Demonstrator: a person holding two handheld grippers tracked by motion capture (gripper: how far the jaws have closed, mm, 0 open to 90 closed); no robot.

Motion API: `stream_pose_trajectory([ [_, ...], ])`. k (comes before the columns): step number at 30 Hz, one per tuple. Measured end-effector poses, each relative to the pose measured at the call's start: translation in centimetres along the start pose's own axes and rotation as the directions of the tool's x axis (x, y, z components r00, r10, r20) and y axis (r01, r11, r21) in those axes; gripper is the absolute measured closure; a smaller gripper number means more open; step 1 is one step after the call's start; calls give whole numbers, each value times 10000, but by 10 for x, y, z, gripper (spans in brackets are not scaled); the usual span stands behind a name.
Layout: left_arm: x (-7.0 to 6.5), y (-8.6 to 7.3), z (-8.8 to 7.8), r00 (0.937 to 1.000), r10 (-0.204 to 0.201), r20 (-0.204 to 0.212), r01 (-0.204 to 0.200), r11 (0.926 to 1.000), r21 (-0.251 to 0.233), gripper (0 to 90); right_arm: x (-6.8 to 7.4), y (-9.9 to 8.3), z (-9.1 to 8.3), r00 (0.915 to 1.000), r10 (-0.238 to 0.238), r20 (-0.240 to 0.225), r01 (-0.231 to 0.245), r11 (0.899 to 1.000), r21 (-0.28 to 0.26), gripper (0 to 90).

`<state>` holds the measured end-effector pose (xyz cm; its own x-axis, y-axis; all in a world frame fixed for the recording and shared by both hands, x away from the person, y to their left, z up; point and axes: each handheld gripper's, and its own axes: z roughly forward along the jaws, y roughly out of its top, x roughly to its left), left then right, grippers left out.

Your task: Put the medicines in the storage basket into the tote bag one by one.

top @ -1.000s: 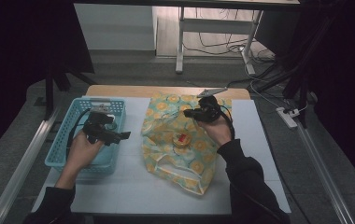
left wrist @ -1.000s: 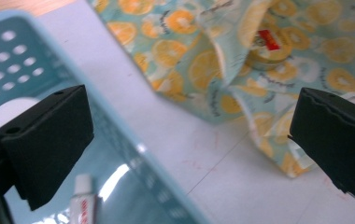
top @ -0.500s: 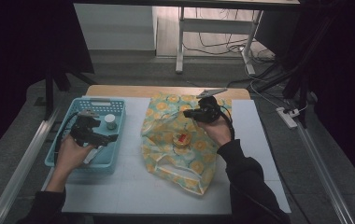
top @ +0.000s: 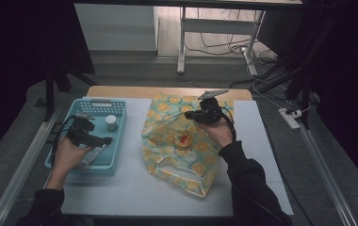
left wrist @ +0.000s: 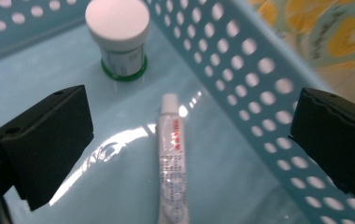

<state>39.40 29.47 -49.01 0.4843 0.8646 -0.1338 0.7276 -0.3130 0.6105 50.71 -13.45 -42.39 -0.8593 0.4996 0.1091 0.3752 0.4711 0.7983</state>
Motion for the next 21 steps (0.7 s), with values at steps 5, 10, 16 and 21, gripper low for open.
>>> stream_pose_trajectory([
  [5,3,1,12,10000,-17,10,16,9968,794,0,0,-1,1,10000,6,-21,-5,10000,28,900],
  [10,4,1,23,10000,-22,-97,39,9835,1807,0,0,-2,1,10000,-5,-30,5,10000,9,900],
  [16,1,2,34,9982,86,-589,84,9593,2823,40,0,-4,0,10000,22,-44,-22,10000,8,900],
  [21,-4,2,39,9954,461,-839,-157,9432,3317,211,-1,-5,0,10000,52,-39,-52,10000,10,900],
])
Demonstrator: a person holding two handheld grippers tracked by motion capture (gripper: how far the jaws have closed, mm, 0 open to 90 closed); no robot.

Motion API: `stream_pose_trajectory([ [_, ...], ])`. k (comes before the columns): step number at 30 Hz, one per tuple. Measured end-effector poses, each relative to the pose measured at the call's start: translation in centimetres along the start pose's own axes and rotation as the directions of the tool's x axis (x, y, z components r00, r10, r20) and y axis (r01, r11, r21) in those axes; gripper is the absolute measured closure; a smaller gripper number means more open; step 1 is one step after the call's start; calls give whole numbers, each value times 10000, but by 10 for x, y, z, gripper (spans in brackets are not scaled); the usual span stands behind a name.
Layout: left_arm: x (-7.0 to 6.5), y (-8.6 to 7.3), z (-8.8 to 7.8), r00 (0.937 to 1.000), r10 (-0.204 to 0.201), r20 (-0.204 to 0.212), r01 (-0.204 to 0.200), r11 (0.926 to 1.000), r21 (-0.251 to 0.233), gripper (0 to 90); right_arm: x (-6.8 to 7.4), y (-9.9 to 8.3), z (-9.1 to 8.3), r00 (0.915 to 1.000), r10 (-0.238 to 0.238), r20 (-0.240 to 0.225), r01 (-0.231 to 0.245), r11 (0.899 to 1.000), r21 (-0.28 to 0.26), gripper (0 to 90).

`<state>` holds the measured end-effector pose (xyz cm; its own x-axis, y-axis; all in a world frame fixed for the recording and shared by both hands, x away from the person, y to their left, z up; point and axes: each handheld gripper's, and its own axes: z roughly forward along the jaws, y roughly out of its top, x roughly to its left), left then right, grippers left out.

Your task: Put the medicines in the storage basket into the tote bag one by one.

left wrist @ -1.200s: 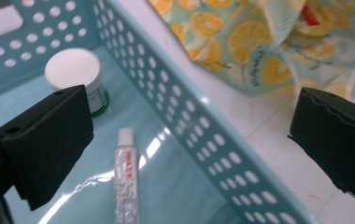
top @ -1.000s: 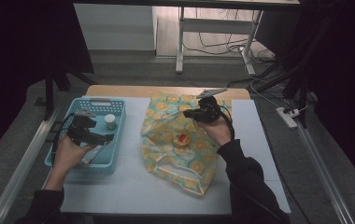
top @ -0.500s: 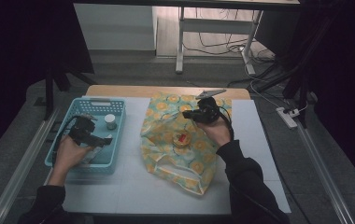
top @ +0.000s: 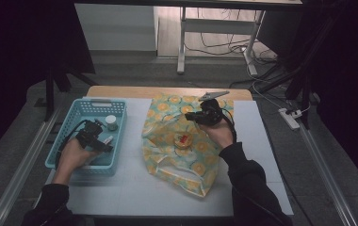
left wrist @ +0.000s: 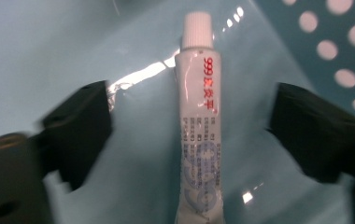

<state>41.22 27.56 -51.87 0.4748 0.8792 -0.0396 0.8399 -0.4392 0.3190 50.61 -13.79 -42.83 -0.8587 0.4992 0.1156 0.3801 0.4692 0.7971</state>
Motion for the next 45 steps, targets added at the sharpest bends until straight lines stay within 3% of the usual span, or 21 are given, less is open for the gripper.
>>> stream_pose_trajectory([
  [3,1,0,-2,9996,-41,292,44,9999,-98,361,-1,-1,0,10000,15,-3,-15,10000,-3,900],
  [12,2,0,-5,9981,-399,462,405,9991,-118,718,-1,-2,-1,10000,19,16,-19,10000,-7,900],
  [20,5,1,-6,9905,-1190,695,1187,9929,85,733,-1,-1,-2,10000,18,33,-18,10000,-22,900],
  [25,5,2,-6,9891,-1359,559,1354,9907,141,735,-2,-1,-2,10000,18,54,-18,10000,-45,900],
  [30,9,2,-13,9857,-1555,655,1568,9875,-161,735,-2,-1,-3,10000,3,70,-2,10000,-46,900],
  [36,13,1,-25,9842,-1578,798,1643,9830,-821,735,-2,0,-3,10000,-4,81,4,10000,-59,900],
  [45,12,1,-46,9879,-1271,893,1395,9787,-1503,736,-2,0,-3,10000,17,76,-16,10000,-60,900],
])
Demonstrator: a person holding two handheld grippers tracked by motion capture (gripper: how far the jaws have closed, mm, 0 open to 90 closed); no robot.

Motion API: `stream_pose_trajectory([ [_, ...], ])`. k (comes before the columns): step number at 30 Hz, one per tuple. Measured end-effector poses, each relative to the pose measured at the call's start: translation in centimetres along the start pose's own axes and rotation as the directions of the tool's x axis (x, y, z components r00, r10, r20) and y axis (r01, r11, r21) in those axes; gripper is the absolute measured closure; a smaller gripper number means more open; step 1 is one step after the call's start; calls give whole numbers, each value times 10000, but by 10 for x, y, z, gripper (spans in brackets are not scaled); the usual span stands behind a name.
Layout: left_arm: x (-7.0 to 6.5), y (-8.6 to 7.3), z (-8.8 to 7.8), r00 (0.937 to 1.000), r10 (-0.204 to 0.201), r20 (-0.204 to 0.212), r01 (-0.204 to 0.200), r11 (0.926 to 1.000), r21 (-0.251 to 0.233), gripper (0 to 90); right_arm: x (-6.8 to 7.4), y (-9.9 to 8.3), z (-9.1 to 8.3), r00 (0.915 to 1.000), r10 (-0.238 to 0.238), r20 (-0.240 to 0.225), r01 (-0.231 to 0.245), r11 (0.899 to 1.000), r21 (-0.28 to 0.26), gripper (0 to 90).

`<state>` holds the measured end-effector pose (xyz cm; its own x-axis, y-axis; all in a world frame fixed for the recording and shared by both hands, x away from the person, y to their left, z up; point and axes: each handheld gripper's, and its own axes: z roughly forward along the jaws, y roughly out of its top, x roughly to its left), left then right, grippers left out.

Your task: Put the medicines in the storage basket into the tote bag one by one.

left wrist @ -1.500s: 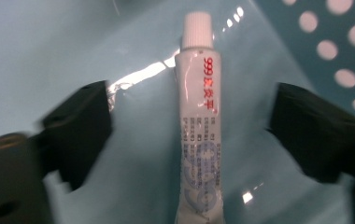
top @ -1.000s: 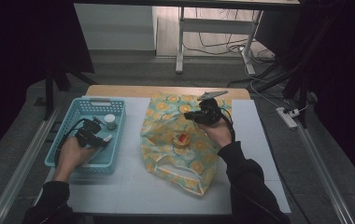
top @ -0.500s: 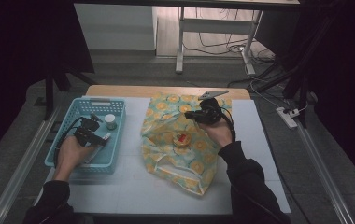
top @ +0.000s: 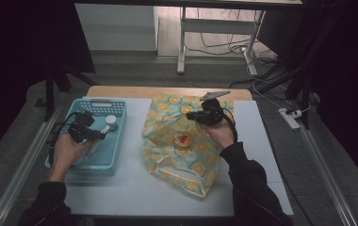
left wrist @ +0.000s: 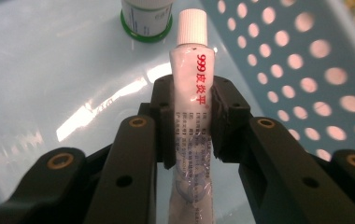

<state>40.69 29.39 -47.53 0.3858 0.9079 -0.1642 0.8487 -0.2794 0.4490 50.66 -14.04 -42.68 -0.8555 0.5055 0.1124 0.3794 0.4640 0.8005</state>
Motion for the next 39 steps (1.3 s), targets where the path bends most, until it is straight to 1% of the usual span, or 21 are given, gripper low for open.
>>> stream_pose_trajectory([
  [1,-1,0,-2,10000,-1,43,1,10000,-66,736,0,0,0,10000,5,-6,-5,10000,-11,900],
  [6,-6,2,-14,9994,249,239,-239,9989,-405,736,0,1,0,10000,-19,13,19,10000,-34,900],
  [10,-13,6,-22,9981,490,384,-469,9974,-555,736,0,2,0,10000,-24,5,24,10000,-45,900],
  [18,-38,16,-31,9911,1147,683,-1097,9913,-726,736,1,3,-2,10000,-20,20,20,10000,-65,900],
  [24,-61,27,-33,9800,1696,1046,-1608,9831,-876,735,0,3,-3,10000,-23,20,24,10000,-82,900],
  [28,-76,35,-32,9717,1960,1317,-1837,9779,-1000,736,0,2,-3,10000,-21,7,21,10000,-94,900],
  [30,-83,40,-32,9654,2167,1447,-2029,9736,-1041,736,0,2,-3,10000,-16,7,16,9999,-101,900],
  [37,-110,55,-25,9460,2648,1871,-2461,9621,-1175,735,-1,2,-4,10000,28,24,-28,9999,-131,900],
  [39,-117,60,-23,9395,2790,1989,-2594,9584,-1192,735,-1,2,-4,10000,21,29,-20,9999,-139,900],
])
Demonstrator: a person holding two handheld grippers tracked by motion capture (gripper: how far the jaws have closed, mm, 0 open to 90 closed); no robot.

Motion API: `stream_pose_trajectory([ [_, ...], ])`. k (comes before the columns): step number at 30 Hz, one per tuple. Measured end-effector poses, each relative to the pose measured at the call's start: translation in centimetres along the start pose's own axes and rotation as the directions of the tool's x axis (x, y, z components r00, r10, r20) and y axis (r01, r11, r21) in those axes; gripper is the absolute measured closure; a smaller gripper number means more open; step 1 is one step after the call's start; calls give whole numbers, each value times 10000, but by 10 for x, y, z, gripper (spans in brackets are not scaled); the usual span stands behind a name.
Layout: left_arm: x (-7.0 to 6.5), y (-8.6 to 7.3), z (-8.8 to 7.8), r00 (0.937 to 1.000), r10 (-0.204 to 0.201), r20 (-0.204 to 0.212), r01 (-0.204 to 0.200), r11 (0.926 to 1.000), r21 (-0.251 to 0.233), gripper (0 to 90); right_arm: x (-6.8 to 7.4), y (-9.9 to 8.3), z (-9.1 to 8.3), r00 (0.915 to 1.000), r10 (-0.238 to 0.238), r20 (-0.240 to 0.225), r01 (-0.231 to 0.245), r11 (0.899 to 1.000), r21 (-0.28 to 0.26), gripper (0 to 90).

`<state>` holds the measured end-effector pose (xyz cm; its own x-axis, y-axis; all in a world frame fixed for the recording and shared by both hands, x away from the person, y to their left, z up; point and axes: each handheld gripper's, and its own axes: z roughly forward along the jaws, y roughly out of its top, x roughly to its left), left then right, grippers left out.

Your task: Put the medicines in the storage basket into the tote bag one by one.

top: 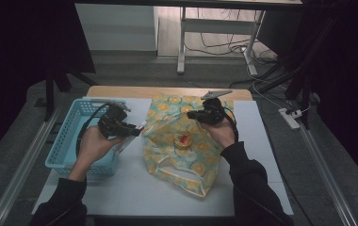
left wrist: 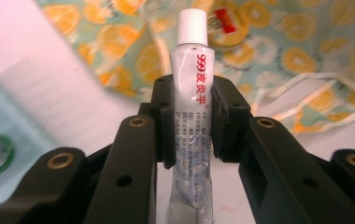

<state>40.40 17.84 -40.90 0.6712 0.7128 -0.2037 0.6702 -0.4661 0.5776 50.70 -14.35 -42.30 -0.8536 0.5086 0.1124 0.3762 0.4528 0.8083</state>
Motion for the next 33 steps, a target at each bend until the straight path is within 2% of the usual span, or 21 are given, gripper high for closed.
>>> stream_pose_trajectory([
  [9,-23,27,22,9974,616,361,-620,9980,111,735,0,2,-1,10000,1,10,-1,10000,-59,900],
  [21,-48,56,61,9906,1250,559,-1273,9911,400,735,0,5,-1,10000,18,38,-18,10000,-94,900],
  [26,-54,66,78,9883,1399,605,-1427,9887,456,735,-1,6,-3,10000,32,80,-31,9999,-144,900],
  [33,-52,73,99,9884,1491,288,-1507,9866,626,735,-2,6,-3,9998,122,125,-120,9998,-186,900],
])
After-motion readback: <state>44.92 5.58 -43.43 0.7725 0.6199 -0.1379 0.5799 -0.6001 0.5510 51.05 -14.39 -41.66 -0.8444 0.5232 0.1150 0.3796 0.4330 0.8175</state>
